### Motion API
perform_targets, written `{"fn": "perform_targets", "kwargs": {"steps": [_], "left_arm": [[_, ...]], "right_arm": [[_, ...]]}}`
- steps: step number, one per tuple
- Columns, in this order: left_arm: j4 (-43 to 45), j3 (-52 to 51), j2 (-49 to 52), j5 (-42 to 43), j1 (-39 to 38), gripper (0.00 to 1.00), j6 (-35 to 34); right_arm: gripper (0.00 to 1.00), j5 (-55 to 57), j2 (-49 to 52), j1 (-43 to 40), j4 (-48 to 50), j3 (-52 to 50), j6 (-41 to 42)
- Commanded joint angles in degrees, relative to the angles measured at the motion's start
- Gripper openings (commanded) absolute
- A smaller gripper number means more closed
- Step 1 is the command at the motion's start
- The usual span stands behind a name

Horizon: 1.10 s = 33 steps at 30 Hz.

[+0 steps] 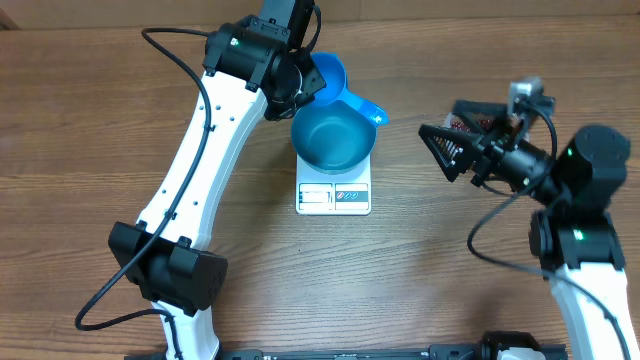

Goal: Scoop item into bowl and weigh 150g on scale
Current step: 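Bring the right gripper to the scoop and grasp its rim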

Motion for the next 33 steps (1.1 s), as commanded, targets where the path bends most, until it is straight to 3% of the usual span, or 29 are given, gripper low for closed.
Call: {"fn": "perform_targets", "kwargs": {"steps": [1, 7, 13, 19, 23, 28, 33], "left_arm": [[0.5, 1.46, -0.83, 0.42, -0.35, 0.04, -1.22], [0.72, 1.44, -0.81, 0.42, -0.33, 0.04, -1.79], [0.68, 1.44, -0.81, 0.59, -0.39, 0.04, -14.08], [0.76, 1.44, -0.81, 2.47, -0.96, 0.04, -24.83], [1.11, 1.44, -0.81, 2.78, -1.77, 0.04, -25.29], [1.11, 1.44, -0.81, 3.65, -3.19, 0.04, -25.46], [1.03, 1.44, -0.79, 3.52, -4.57, 0.04, -25.46]], "right_arm": [[1.0, -13.51, 4.52, -0.22, 5.05, 1.05, 9.94], [1.0, -7.76, 11.15, -0.22, 6.32, 0.98, 22.56], [1.0, -2.12, 15.3, -0.17, 8.46, 0.98, 36.28], [1.0, -0.42, 15.78, 1.97, 13.64, 0.98, 37.35], [1.0, 4.24, 15.78, 4.13, 13.88, 0.98, 39.6], [0.86, 7.89, 15.78, 6.91, 14.91, 0.98, 41.4], [0.86, 9.11, 15.78, 8.52, 17.38, 0.98, 41.4]]}}
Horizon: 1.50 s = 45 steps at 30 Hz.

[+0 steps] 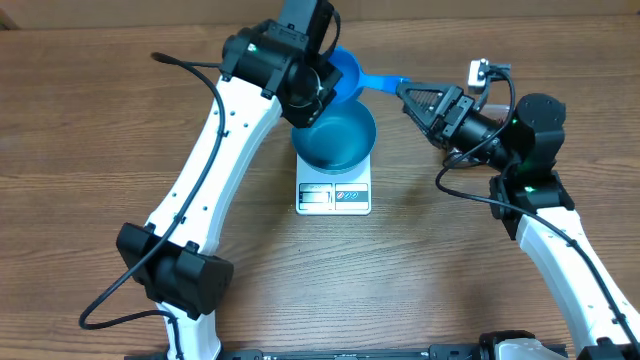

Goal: Scoop item into bowl and weigh 150g on scale
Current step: 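Bring the right gripper to the scoop and grasp its rim, then release the scoop from the left gripper, handing it to the right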

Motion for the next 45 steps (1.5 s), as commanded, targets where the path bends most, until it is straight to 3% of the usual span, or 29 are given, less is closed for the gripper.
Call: {"fn": "perform_targets", "kwargs": {"steps": [1, 10, 32, 45], "left_arm": [[-0.02, 1.42, -0.79, 0.59, -1.16, 0.04, -1.62], [-0.2, 1.42, -0.76, 0.13, -3.82, 0.04, -2.01], [-1.18, 1.42, -0.76, -2.91, -6.34, 0.04, -2.27], [-0.83, 1.42, -0.76, -3.93, -6.36, 0.04, -2.45]], "right_arm": [[0.86, 2.32, -0.31, 0.61, 1.07, 0.94, 0.66], [0.81, 2.49, -0.31, 0.61, 1.14, 0.94, 0.66], [0.43, 2.69, -0.31, 0.61, 0.92, 0.94, 0.42], [0.3, 2.67, -0.31, 0.61, 0.87, 0.94, 0.22]]}}
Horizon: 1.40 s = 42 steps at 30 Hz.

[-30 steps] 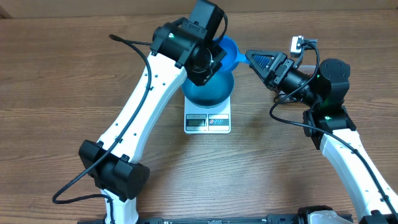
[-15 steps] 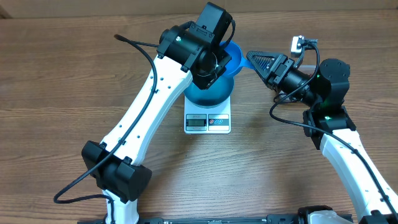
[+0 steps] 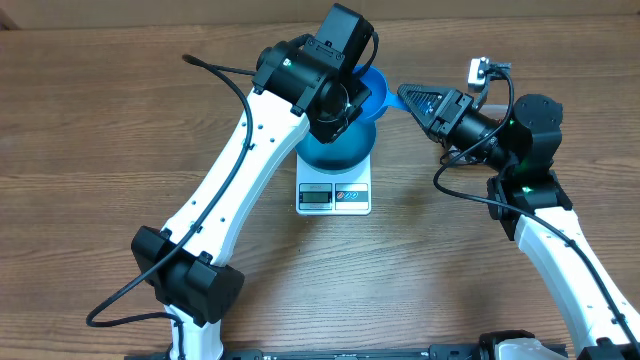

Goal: Scoop item into bowl and weigh 150g on scale
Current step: 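Release the scoop from the left gripper, handing it to the right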

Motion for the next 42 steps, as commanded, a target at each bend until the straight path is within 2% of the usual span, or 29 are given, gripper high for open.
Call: {"fn": "perform_targets", "kwargs": {"steps": [1, 26, 37, 38, 39, 40, 41, 42], "left_arm": [[0.24, 1.42, -0.76, -1.33, -0.2, 0.04, -1.29], [0.61, 1.42, -0.72, -1.44, -0.22, 0.04, -1.22], [0.39, 1.42, -0.72, -1.42, -0.22, 0.05, -1.22], [0.31, 1.42, -0.72, -1.42, -0.22, 0.18, -1.22], [0.24, 1.42, -0.72, -1.44, -0.22, 0.42, -1.22], [0.22, 1.42, -0.72, -1.42, -0.22, 0.77, -1.25], [0.22, 1.42, -0.72, -1.46, -0.22, 1.0, -1.22], [0.24, 1.42, -0.72, -1.46, -0.22, 1.0, -1.25]], "right_arm": [[0.3, 0.13, -0.31, 0.13, 0.26, 0.94, -0.35], [0.08, -0.28, -0.31, 0.13, -0.72, 0.94, -0.35], [0.04, -0.24, -0.31, 0.13, -0.72, 0.94, -0.35], [0.04, -0.24, -0.31, 0.13, -0.72, 0.94, -0.35], [0.04, -0.24, -0.31, 0.13, -0.72, 0.94, -0.35], [0.04, -0.24, -0.31, 0.13, -0.72, 0.94, -0.35], [0.04, -0.24, -0.31, 0.13, -0.72, 0.94, -0.35], [0.04, -0.24, -0.31, 0.13, -0.72, 0.94, -0.35]]}}
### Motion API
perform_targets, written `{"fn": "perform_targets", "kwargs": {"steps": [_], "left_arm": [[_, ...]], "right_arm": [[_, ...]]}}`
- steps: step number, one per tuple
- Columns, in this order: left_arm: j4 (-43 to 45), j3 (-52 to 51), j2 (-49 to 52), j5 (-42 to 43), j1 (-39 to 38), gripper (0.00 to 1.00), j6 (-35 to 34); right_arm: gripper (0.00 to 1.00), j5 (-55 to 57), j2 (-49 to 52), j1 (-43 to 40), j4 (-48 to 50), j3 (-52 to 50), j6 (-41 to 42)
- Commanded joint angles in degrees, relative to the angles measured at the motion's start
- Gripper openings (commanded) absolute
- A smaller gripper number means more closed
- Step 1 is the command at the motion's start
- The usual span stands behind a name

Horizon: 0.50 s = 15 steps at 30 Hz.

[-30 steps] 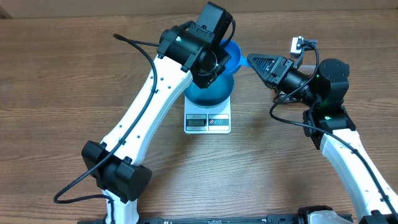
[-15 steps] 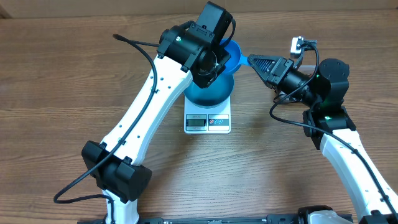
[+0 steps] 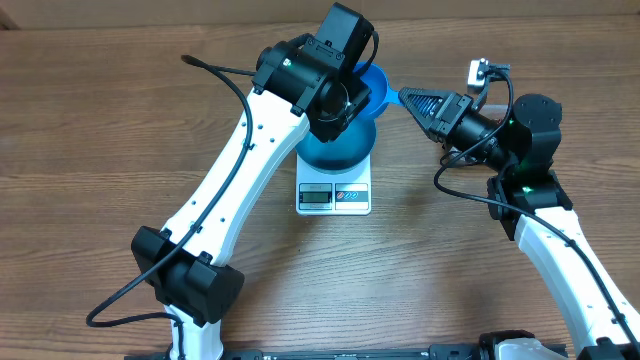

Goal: Scoop item into bowl and weigh 150g on scale
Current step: 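Release the scoop from the left gripper, handing it to the right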

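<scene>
A blue bowl (image 3: 352, 150) stands on the white scale (image 3: 334, 196), mostly hidden under my left wrist. My left gripper (image 3: 352, 92) is above the bowl's far rim, its fingers hidden from overhead. The blue scoop (image 3: 375, 84) sticks out to the right from under it, and the gripper appears shut on it. My right gripper (image 3: 403, 96) points left with its tips at the scoop's right edge, where the handle is out of sight. I cannot tell whether it grips the handle. The item for scooping is out of view.
The scale's display (image 3: 316, 196) faces the near side. The left arm (image 3: 240, 170) runs diagonally from its base (image 3: 188, 285) at the lower left. The right arm (image 3: 545, 215) comes up along the right side. A black cable (image 3: 215, 72) loops at the far left.
At first my left gripper held the scoop over the bowl's far left rim and my right gripper was far off to the right. Then the right gripper had come to the scoop's handle tip. After that the left arm and scoop were further right, against the right gripper, and remain so.
</scene>
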Motion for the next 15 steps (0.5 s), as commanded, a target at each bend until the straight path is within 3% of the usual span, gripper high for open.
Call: {"fn": "perform_targets", "kwargs": {"steps": [1, 7, 15], "left_arm": [[-0.15, 1.42, -0.72, -0.81, -0.22, 1.0, -0.17], [-0.09, 1.44, -0.74, -0.83, -0.2, 0.99, 0.39], [0.26, 3.78, -0.96, -0.81, -0.2, 0.99, 7.67]], "right_arm": [[0.04, -0.2, -0.31, 0.13, 0.33, 0.94, -0.37], [0.04, 0.35, -0.31, 0.13, 0.31, 0.94, -1.42], [0.04, 1.9, -0.28, 0.13, -0.57, 0.94, -3.21]]}}
